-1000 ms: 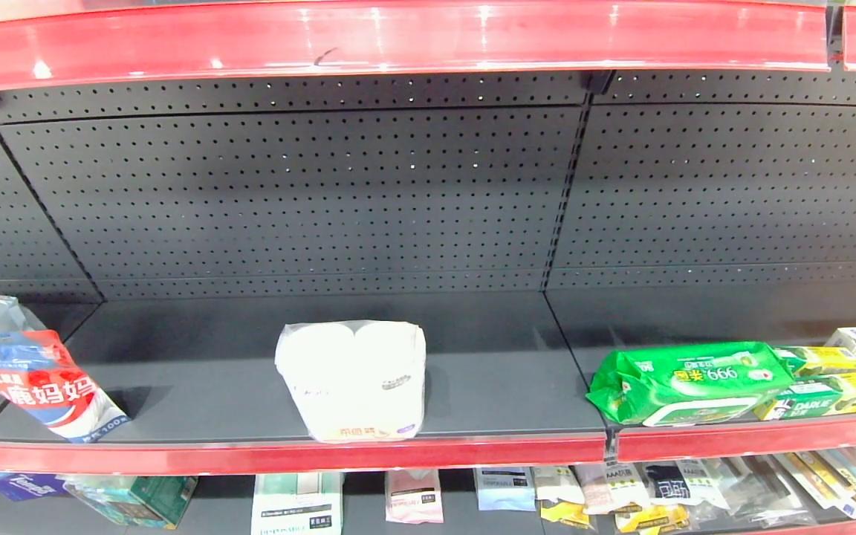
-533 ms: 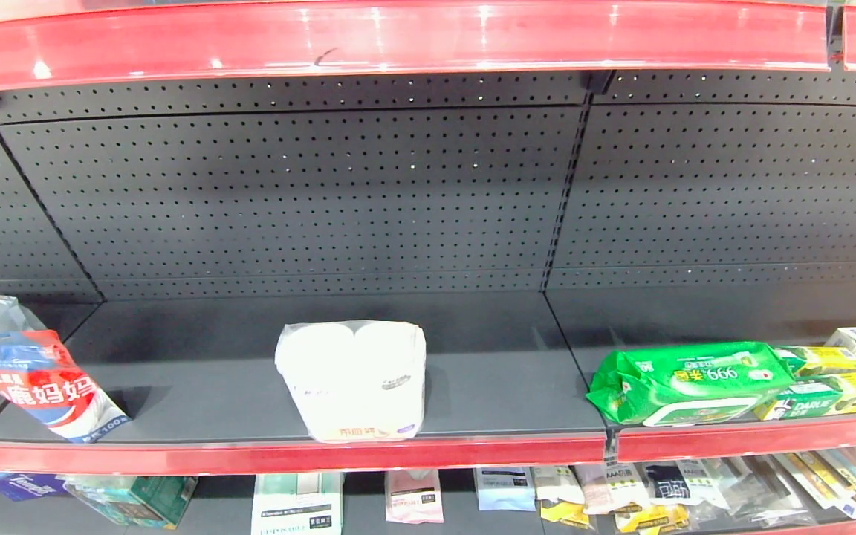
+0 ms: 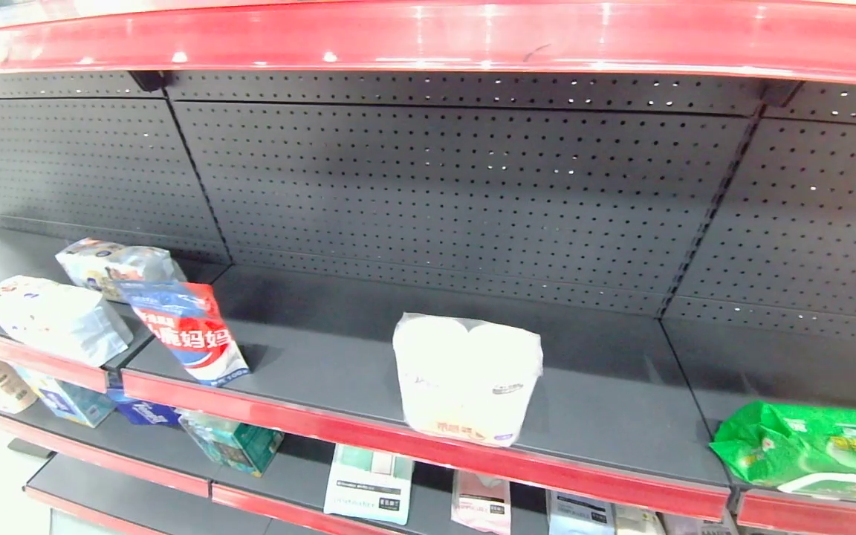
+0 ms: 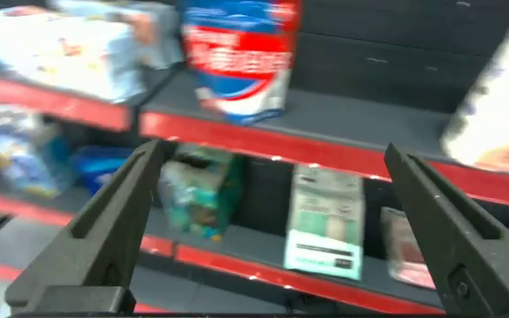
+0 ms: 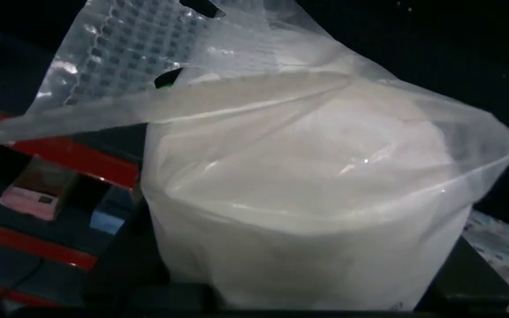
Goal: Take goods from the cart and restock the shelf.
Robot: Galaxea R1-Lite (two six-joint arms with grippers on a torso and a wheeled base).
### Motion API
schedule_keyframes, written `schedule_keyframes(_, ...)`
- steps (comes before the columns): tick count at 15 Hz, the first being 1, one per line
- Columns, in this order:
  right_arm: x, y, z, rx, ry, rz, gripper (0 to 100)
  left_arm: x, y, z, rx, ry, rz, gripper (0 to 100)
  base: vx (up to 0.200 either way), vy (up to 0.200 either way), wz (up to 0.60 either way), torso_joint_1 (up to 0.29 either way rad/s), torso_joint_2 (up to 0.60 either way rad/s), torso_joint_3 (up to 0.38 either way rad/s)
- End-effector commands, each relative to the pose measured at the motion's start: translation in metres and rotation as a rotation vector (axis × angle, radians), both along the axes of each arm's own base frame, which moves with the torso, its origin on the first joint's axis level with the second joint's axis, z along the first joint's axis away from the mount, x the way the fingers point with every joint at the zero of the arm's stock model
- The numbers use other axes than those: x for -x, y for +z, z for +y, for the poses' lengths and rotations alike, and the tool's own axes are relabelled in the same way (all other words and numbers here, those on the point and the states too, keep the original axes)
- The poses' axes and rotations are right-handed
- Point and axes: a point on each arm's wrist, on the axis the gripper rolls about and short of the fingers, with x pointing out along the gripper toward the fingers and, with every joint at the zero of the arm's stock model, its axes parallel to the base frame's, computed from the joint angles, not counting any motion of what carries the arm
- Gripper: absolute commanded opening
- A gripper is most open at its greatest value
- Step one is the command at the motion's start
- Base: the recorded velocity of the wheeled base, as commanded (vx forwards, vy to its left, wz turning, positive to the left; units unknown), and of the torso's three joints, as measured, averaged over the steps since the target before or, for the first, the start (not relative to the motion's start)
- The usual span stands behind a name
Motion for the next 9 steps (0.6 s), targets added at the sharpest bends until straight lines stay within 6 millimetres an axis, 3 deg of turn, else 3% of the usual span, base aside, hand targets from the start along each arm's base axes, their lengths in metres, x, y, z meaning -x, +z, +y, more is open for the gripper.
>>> schedule_keyframes(1, -0.008, 0.015, 0.004, 0.005, 0.026, 0.015, 0, 0.0, 0.0, 0.0, 0.001, 0.0, 0.0, 100, 0.0, 0.0, 0.0, 0.0, 0.0, 0.0)
schedule_keyframes(5, -0.057, 0.046, 0.031, -0.093, 0.225, 0.054, 0, 0.0, 0.0, 0.0, 0.001, -0.002, 0.0, 100, 0.0, 0.0, 0.0, 0.0, 0.0, 0.0)
schedule_keyframes(9, -0.075, 0.044, 0.049, -0.255, 0.362, 0.163, 0, 0.0, 0.0, 0.0, -0.001, -0.003, 0.0, 100, 0.0, 0.0, 0.0, 0.0, 0.0, 0.0)
